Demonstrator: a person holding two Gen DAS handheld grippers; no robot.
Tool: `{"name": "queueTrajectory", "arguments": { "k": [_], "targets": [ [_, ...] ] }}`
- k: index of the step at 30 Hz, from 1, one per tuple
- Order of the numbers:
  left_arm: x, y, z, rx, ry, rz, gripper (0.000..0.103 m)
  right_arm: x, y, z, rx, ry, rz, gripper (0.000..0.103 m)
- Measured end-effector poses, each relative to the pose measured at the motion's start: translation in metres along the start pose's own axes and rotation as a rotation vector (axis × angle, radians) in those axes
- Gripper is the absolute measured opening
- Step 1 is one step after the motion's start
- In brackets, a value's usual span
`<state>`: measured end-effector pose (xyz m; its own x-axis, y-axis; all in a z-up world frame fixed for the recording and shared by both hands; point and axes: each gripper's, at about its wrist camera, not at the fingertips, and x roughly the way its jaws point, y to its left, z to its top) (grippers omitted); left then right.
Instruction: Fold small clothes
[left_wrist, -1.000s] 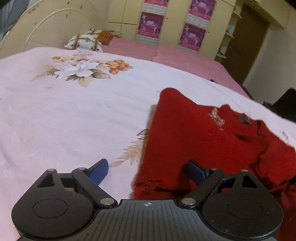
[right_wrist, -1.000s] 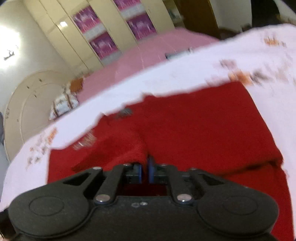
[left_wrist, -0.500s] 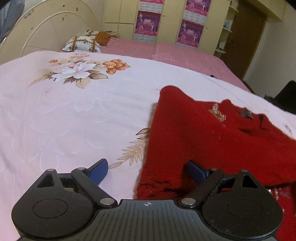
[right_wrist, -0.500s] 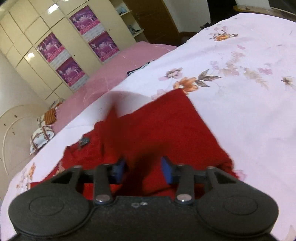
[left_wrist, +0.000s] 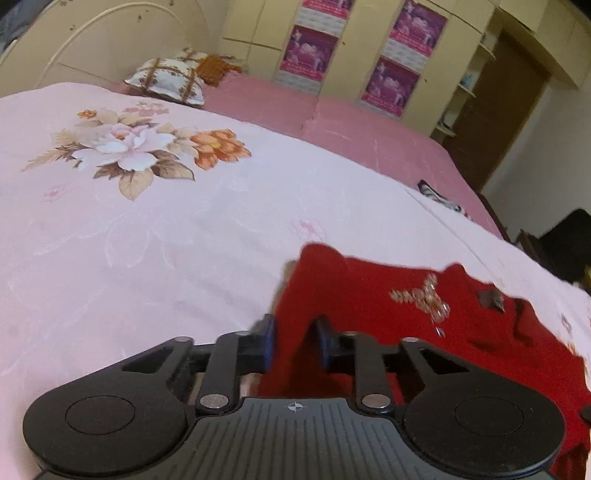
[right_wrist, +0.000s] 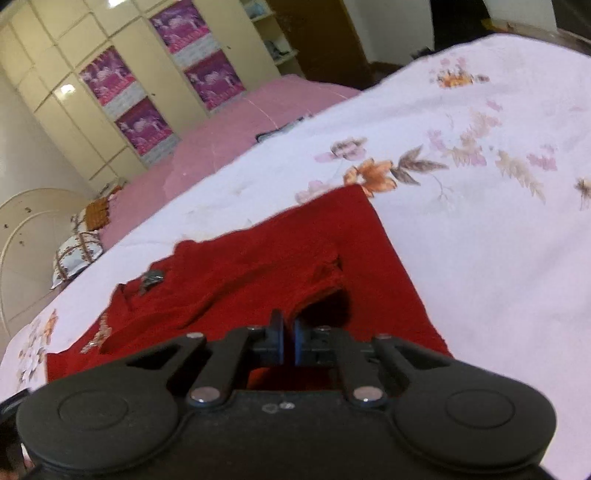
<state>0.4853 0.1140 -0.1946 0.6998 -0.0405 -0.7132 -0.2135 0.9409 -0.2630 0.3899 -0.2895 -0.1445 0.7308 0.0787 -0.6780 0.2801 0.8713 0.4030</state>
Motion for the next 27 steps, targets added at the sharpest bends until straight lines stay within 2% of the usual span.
{"name": "queueTrajectory", "arguments": {
  "k": [3, 6, 8, 11, 14, 16, 17, 18, 20, 22, 23, 24, 25, 26, 27],
  "targets": [
    [0.001, 0.0, -0.005, 0.026, -0.04, 0.025, 0.013, -0.011, 0.002, 0.0, -0.021, -0.024, 0.032, 0.006],
    [0.001, 0.007, -0.008, 0.008, -0.068, 0.037, 0.011, 0.004, -0.005, -0.004, -0.039, 0.021, -0.019, 0.007],
    [0.001, 0.009, -0.008, 0.001, -0.077, 0.047, 0.011, 0.008, -0.008, -0.007, -0.038, 0.027, -0.019, 0.008],
    [-0.001, 0.01, -0.005, -0.01, -0.08, 0.05, 0.008, 0.004, -0.004, -0.009, -0.068, 0.034, 0.012, 0.021],
    [-0.006, 0.004, -0.004, 0.019, -0.068, 0.03, 0.009, 0.003, -0.008, -0.003, -0.042, 0.017, 0.001, 0.024],
    [-0.007, 0.0, -0.002, 0.026, -0.045, 0.024, 0.038, 0.003, -0.013, -0.001, -0.02, 0.01, -0.008, 0.024],
    [-0.008, -0.002, -0.001, 0.022, -0.035, 0.014, 0.083, 0.005, -0.012, -0.001, -0.029, 0.015, -0.013, 0.024],
    [-0.012, -0.005, -0.002, 0.025, -0.055, 0.024, 0.1, 0.006, -0.01, -0.002, -0.041, 0.021, -0.018, 0.024],
    [-0.022, -0.015, -0.005, 0.075, -0.122, 0.023, 0.1, 0.004, -0.003, -0.003, -0.069, 0.015, -0.031, 0.025],
    [-0.015, -0.022, -0.005, 0.117, -0.092, 0.02, 0.098, -0.001, 0.004, -0.004, -0.111, -0.017, -0.05, 0.025],
    [-0.009, -0.023, -0.005, 0.122, -0.072, 0.026, 0.083, -0.002, 0.007, -0.004, -0.143, -0.026, -0.072, 0.026],
    [-0.002, -0.021, -0.005, 0.116, -0.047, 0.034, 0.057, 0.001, 0.008, -0.003, -0.159, -0.015, -0.083, 0.026],
    [0.004, -0.018, -0.005, 0.097, -0.029, 0.038, 0.048, 0.005, 0.008, -0.003, -0.157, 0.004, -0.082, 0.026],
    [0.006, -0.013, -0.005, 0.081, -0.047, 0.047, 0.039, 0.008, 0.005, -0.003, -0.147, 0.02, -0.081, 0.025],
    [0.007, -0.012, -0.005, 0.091, -0.062, 0.068, 0.035, 0.01, 0.005, -0.003, -0.148, 0.026, -0.081, 0.023]
  ]
}}
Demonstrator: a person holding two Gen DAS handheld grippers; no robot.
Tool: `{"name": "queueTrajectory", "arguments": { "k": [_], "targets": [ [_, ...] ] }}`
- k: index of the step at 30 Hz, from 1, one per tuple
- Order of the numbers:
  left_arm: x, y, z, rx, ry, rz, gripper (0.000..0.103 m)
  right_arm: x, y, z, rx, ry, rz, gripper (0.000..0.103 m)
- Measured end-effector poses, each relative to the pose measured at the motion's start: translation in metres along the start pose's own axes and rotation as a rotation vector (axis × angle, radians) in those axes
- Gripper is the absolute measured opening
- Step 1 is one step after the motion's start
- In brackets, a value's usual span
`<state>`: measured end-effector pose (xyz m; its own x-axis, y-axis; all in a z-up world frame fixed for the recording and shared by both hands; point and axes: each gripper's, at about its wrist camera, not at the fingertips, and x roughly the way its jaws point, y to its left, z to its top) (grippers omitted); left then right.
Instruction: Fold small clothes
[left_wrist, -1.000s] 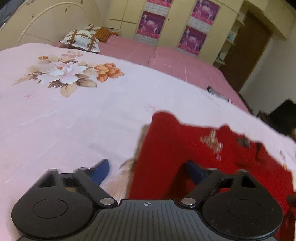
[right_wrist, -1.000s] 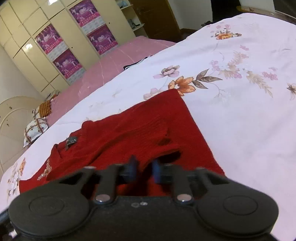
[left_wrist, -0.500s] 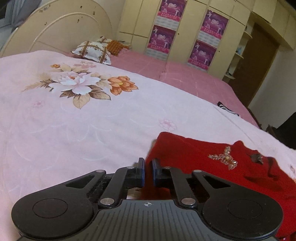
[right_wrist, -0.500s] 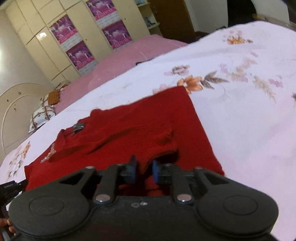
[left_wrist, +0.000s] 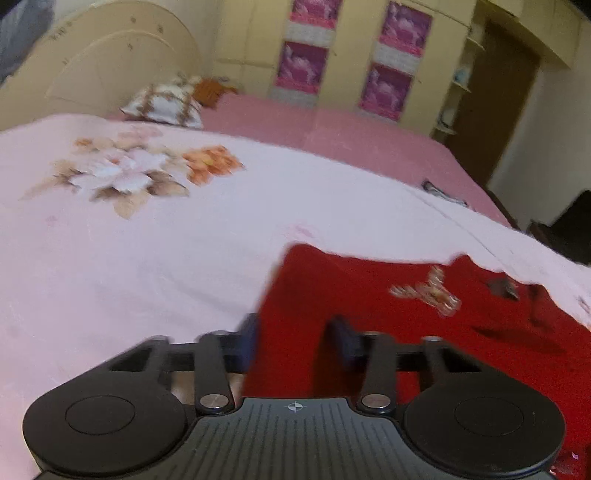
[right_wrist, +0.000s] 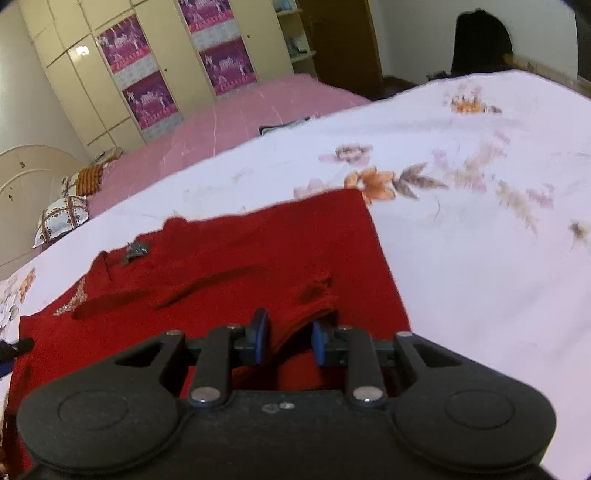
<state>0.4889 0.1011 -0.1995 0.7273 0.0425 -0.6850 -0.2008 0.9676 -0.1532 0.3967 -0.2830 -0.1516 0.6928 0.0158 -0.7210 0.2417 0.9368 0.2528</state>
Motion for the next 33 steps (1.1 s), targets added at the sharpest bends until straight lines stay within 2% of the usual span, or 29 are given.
{"name": "queueTrajectory", "arguments": {
  "k": [2, 4, 5, 8, 11, 14, 16, 21, 24, 26, 30, 33],
  "targets": [
    [0.001, 0.005, -0.001, 0.001, -0.024, 0.021, 0.035, 0.001, 0.005, -0.002, -0.051, -0.007, -0.011, 0.018],
    [0.0, 0.01, 0.0, -0.023, -0.019, 0.024, 0.035, 0.004, 0.007, -0.005, -0.105, -0.025, -0.059, 0.018],
    [-0.002, 0.007, 0.001, -0.011, -0.014, 0.035, 0.035, 0.005, 0.004, -0.005, -0.101, -0.027, -0.057, 0.018],
    [-0.025, 0.0, -0.002, 0.034, -0.032, 0.055, 0.036, -0.004, 0.005, 0.0, -0.1, -0.021, -0.079, 0.025],
    [-0.053, -0.001, -0.01, 0.039, -0.019, -0.015, 0.037, -0.027, 0.004, 0.002, -0.089, -0.07, -0.067, 0.028],
    [-0.082, -0.013, -0.031, 0.081, -0.003, -0.071, 0.07, -0.047, 0.014, -0.005, -0.12, -0.068, 0.004, 0.028],
    [-0.099, -0.025, -0.048, 0.12, -0.002, -0.104, 0.071, -0.056, 0.026, -0.016, -0.153, -0.043, 0.049, 0.028],
    [-0.11, -0.06, -0.079, 0.17, 0.104, -0.18, 0.071, -0.058, 0.063, -0.049, -0.253, 0.039, 0.114, 0.024],
    [-0.111, -0.075, -0.094, 0.219, 0.141, -0.143, 0.071, -0.061, 0.085, -0.066, -0.312, 0.067, 0.148, 0.024],
    [-0.115, -0.079, -0.102, 0.267, 0.123, -0.102, 0.071, -0.062, 0.093, -0.074, -0.349, 0.085, 0.156, 0.024],
    [-0.123, -0.074, -0.106, 0.267, 0.138, -0.055, 0.073, -0.058, 0.089, -0.093, -0.426, 0.123, 0.098, 0.023],
    [-0.13, -0.069, -0.109, 0.257, 0.148, -0.013, 0.08, -0.066, 0.071, -0.095, -0.44, 0.094, 0.066, 0.021]
  ]
}}
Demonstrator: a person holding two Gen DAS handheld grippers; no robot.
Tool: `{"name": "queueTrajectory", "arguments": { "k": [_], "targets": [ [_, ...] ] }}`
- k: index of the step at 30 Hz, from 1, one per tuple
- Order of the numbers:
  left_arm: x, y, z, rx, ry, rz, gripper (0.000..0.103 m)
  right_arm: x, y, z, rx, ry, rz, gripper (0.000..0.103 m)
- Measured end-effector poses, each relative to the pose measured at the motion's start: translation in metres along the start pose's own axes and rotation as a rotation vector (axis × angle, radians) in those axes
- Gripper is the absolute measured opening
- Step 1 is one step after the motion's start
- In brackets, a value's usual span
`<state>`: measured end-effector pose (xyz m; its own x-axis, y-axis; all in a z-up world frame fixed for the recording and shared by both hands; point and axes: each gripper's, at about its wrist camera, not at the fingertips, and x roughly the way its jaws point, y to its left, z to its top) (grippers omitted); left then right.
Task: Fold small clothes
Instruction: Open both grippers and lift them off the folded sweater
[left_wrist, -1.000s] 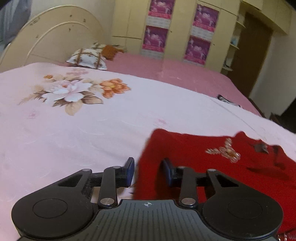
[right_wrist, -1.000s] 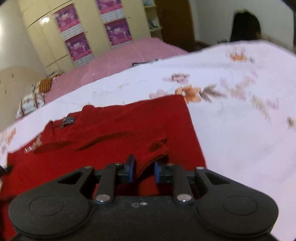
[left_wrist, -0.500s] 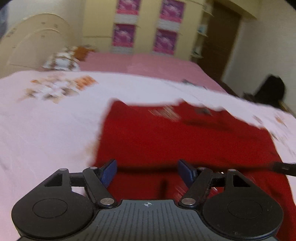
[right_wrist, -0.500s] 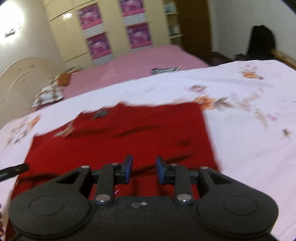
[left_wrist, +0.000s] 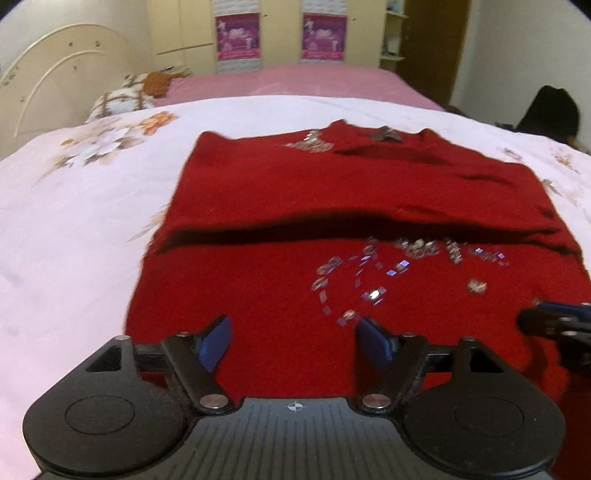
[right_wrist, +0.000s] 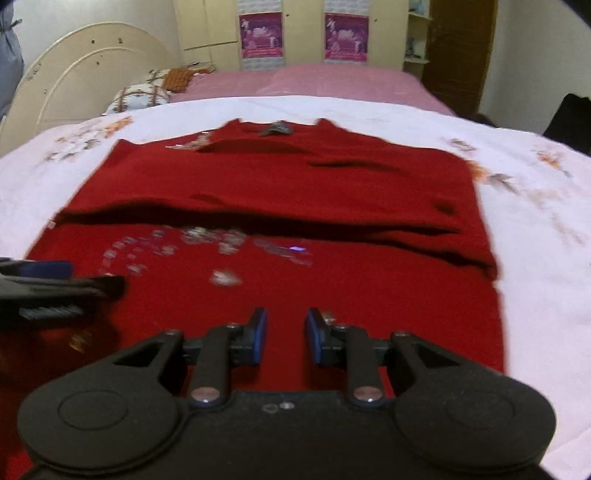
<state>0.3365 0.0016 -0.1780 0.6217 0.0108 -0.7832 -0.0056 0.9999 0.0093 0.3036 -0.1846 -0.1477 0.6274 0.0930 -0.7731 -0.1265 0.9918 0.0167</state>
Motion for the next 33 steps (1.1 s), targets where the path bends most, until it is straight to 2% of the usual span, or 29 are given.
{"name": "queueTrajectory", "arguments": {
  "k": [2, 4, 8, 14, 24, 33],
  "targets": [
    [-0.004, 0.003, -0.004, -0.011, 0.006, 0.016, 0.081, -0.006, -0.009, -0.006, 0.01, 0.008, 0.001, 0.023],
    [-0.005, 0.004, -0.007, -0.013, 0.009, 0.03, 0.082, -0.012, -0.017, -0.012, -0.002, -0.002, -0.05, 0.025],
    [-0.007, 0.001, -0.008, -0.019, 0.012, 0.051, 0.082, -0.019, -0.034, -0.021, 0.041, 0.001, -0.03, 0.025],
    [-0.006, -0.001, -0.01, -0.036, 0.0, 0.068, 0.082, -0.024, -0.036, -0.022, 0.031, 0.0, -0.003, 0.028],
    [-0.008, -0.004, -0.014, -0.057, -0.018, 0.098, 0.085, -0.029, -0.003, -0.012, -0.052, -0.014, 0.115, 0.04],
    [-0.035, -0.017, -0.024, -0.013, 0.01, 0.083, 0.086, -0.037, 0.012, -0.01, -0.042, -0.025, 0.16, 0.041]
  ]
}}
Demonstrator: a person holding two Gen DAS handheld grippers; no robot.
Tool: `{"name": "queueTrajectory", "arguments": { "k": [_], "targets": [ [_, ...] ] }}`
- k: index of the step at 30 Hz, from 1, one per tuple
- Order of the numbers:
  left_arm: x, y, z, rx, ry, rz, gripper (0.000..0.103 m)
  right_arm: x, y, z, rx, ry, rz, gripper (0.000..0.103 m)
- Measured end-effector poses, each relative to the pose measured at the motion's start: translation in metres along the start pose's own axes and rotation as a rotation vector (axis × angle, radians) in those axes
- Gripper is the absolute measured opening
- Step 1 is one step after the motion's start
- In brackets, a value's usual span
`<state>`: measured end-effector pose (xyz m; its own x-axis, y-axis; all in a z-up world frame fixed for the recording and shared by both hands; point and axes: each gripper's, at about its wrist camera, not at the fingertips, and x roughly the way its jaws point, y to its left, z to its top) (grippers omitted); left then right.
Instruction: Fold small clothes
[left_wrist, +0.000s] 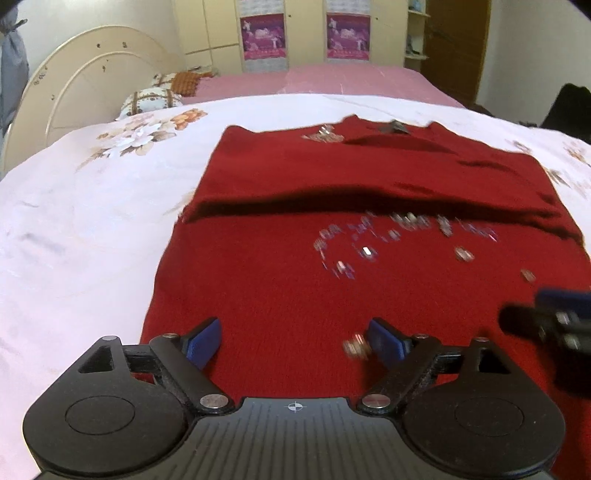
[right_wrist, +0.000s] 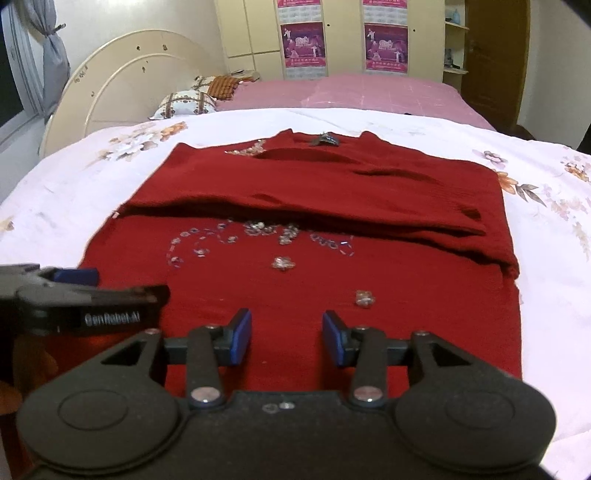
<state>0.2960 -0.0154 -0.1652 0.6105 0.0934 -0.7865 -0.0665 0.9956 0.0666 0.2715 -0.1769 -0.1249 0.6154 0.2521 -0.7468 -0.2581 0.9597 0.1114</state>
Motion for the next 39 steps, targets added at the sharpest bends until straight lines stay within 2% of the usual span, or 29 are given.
{"name": "queueTrajectory", "arguments": {
  "k": [4, 8, 14, 19, 23, 39],
  "targets": [
    [-0.011, -0.002, -0.02, -0.01, 0.071, -0.025, 0.086, -0.013, 0.007, -0.001, -0.003, -0.005, 0.015, 0.041],
    [-0.013, -0.005, -0.027, 0.025, 0.086, -0.024, 0.086, -0.017, 0.017, -0.01, 0.025, 0.023, 0.023, 0.041],
    [-0.013, 0.001, -0.03, 0.059, 0.098, -0.062, 0.086, -0.007, 0.025, -0.035, 0.064, 0.085, -0.093, 0.041],
    [-0.018, 0.004, -0.037, 0.092, 0.083, -0.078, 0.086, -0.018, 0.025, -0.05, 0.056, 0.072, -0.182, 0.041],
    [-0.021, 0.006, -0.039, 0.1, 0.08, -0.084, 0.086, -0.026, 0.019, -0.06, 0.085, 0.071, -0.212, 0.042],
    [-0.035, 0.006, -0.045, 0.135, 0.076, -0.084, 0.086, -0.047, 0.036, -0.063, 0.13, 0.029, -0.179, 0.043]
  ]
}}
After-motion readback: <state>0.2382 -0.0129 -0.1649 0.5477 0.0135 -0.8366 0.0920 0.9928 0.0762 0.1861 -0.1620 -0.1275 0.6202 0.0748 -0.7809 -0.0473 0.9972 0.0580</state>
